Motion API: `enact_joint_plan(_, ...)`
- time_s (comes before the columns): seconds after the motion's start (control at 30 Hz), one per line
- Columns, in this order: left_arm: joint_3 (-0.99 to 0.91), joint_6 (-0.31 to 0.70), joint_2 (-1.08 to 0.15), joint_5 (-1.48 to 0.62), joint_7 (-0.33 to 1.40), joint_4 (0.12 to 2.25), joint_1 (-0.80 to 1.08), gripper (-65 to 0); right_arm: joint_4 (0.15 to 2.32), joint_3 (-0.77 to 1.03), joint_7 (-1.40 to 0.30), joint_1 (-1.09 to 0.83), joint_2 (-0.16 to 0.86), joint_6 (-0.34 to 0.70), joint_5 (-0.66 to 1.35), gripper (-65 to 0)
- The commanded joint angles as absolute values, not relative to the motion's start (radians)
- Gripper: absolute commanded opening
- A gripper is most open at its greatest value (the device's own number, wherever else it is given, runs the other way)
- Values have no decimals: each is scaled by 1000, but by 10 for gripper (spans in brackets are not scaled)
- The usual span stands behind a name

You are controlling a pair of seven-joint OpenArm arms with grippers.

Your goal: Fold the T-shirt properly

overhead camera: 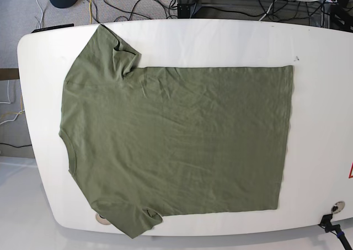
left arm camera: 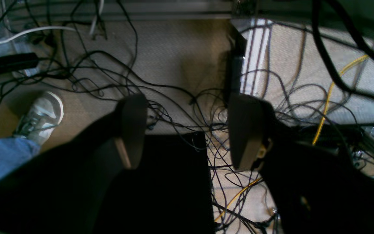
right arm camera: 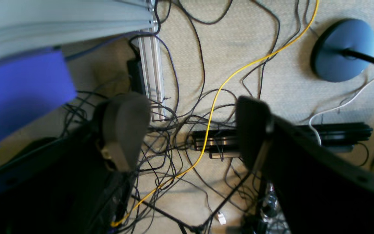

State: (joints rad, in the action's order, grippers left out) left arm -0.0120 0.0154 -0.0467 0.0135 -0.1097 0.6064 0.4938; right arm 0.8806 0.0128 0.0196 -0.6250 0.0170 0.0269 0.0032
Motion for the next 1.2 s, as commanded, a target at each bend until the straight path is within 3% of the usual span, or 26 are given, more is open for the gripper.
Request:
enact_joint_plan(0.0, -13, 10, -64, 10, -117, 691, 561, -277, 964, 13, 25, -680, 22, 33, 1, -225)
enact_joint_plan(0.43, -19, 10, -102, 7, -117, 1285, 969, -280, 1486, 12, 24, -1055, 25, 33, 5, -225)
enact_joint_plan(0.67, -51, 10, -194, 7, -116, 1580, 1133, -280, 1785, 12, 24, -1245, 25, 30, 7, -225)
enact_joint_plan(0.93, -219, 10, -197, -35, -117, 1816, 1152, -280, 2009, 19, 31, -1309, 25, 27, 7, -225)
enact_joint_plan(1.17, -246, 10, -245, -297, -113, 1900, 1012, -280, 2012, 21, 33, -1130, 25, 24, 7, -225)
